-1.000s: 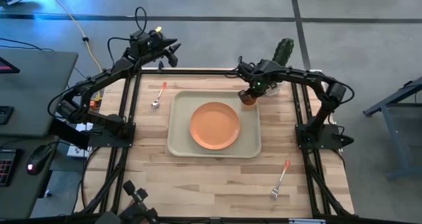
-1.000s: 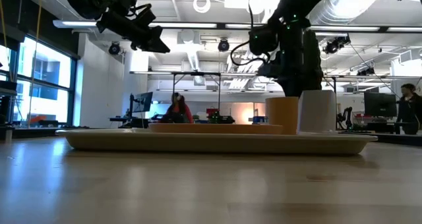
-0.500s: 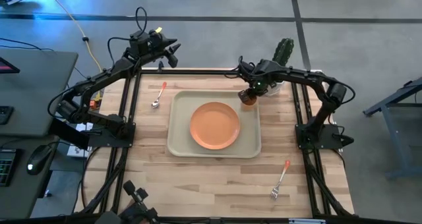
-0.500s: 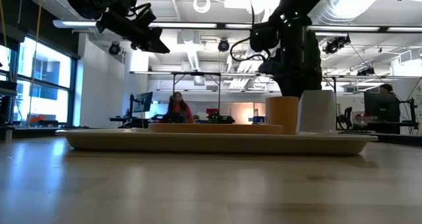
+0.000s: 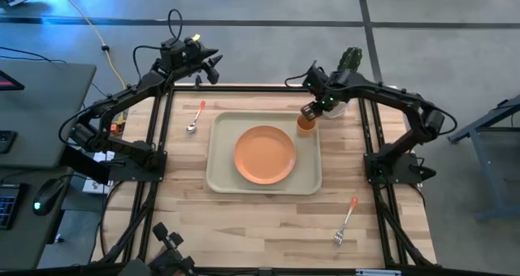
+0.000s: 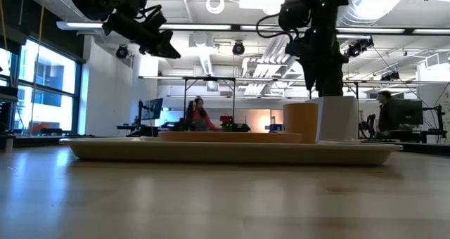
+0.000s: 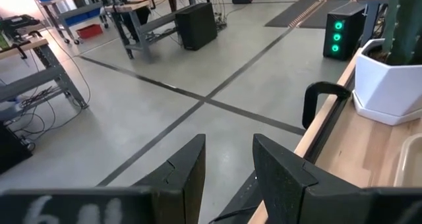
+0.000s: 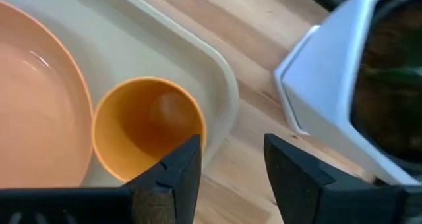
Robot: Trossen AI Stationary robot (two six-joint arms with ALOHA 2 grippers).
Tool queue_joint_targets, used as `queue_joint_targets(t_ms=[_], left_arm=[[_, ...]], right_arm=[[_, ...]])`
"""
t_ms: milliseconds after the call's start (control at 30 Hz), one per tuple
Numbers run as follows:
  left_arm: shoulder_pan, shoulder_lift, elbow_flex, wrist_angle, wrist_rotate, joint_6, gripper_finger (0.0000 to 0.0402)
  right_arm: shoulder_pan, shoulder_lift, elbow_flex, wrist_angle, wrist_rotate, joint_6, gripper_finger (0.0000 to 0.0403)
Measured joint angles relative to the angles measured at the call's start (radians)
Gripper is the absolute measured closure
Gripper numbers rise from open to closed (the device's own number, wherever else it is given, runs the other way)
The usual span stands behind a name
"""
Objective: Pick and place plate/cup/fork/spoon on tray
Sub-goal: Put the orange fork on the brown tray on the left side of the orange plate
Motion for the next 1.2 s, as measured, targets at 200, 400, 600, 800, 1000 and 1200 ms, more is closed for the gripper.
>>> queue_joint_targets(t_ms=[200,400,600,800,1000,1200], left_arm=[[-0.003,0.000,0.000,-0.009,0.000,-0.060,0.0284],[-0.054,-0.023,0.000,-0.032,0.000,-0.193,0.0284],[-0.206,-0.095,0.000,-0.079,0.000,-0.277,0.0284],[-0.383,-0.122,0.000,-0.076,-0.069,-0.366,0.0284],[-0.561,-0.122,0.000,-0.088,-0.164,-0.504,0.0284],[-0.738,-0.122,0.000,-0.124,-0.269,-0.586,0.0284]], right_arm=[[0.057,-0.052,0.000,-0.100,0.045,0.005,0.0247],[0.167,-0.089,0.000,-0.291,0.085,-0.012,0.0247],[0.298,-0.128,-0.001,-0.426,0.076,-0.055,0.0247],[0.450,-0.183,-0.001,-0.457,0.021,-0.026,0.0247],[0.626,-0.203,-0.001,-0.459,0.020,0.036,0.0247],[0.800,-0.197,-0.001,-0.432,0.028,0.070,0.0247]])
